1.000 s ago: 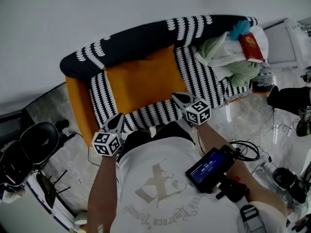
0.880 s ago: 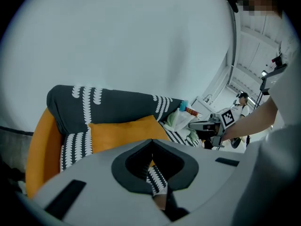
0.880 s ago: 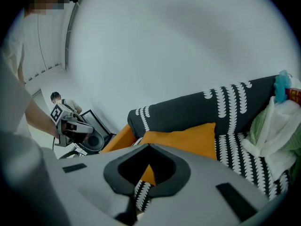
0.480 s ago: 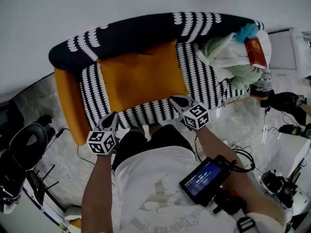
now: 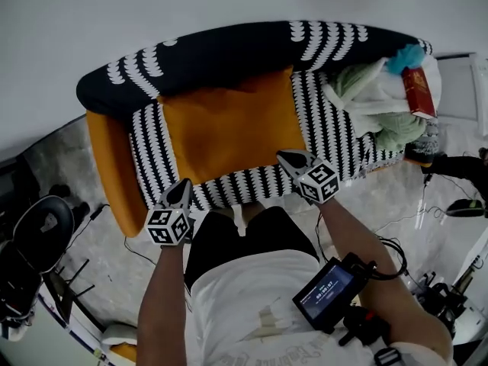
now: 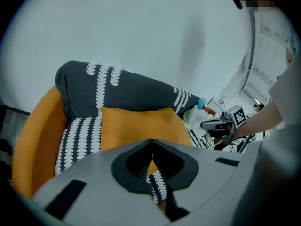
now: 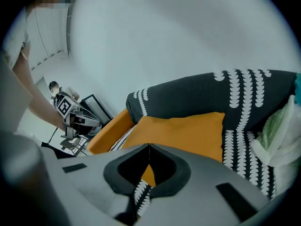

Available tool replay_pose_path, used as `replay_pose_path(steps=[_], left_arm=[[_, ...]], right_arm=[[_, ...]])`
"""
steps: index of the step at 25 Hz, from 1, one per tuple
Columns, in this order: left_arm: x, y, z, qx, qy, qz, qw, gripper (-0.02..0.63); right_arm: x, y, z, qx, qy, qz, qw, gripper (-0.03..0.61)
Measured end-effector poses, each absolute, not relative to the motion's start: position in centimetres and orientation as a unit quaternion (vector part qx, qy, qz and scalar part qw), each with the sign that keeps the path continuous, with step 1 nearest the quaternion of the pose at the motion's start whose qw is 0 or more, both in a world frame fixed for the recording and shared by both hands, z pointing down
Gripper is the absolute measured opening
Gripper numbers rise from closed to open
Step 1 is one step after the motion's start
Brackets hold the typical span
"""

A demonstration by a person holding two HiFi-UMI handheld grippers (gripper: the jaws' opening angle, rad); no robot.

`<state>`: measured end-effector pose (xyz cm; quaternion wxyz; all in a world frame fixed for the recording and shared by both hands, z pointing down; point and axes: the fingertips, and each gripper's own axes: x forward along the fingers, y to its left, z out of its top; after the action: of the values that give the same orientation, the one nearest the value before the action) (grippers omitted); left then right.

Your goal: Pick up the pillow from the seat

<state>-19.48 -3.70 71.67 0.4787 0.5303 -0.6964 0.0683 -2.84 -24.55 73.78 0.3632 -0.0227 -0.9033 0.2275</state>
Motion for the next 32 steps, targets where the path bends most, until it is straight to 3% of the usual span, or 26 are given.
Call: replay_pose_path(steps=[19,27,29,32], left_arm=[[-21.1,-9.8,80.2,0.502,-0.696,0.066,0.509,0.009],[-23.6,-9.9,83.0,0.492,-0.694,0.075,0.521,0.011],[-24.0,-9.7,83.7,0.489,-0.692,0.078,0.526,0.053],[-24.9,-9.5,84.8,0.475,-0.696,0.084,0.532,0.18]], right_arm=[[1.1,-34.5,81.1,0.089,-0.884,0.269,0.372,0.014],[-1.1,-35.7,82.5,0.103,-0.886,0.267,0.365,0.014],[-1.4,-35.9,82.9,0.109,-0.883,0.273,0.365,0.033],[-1.5,-36.3,83.7,0.127,-0.874,0.297,0.363,0.162]])
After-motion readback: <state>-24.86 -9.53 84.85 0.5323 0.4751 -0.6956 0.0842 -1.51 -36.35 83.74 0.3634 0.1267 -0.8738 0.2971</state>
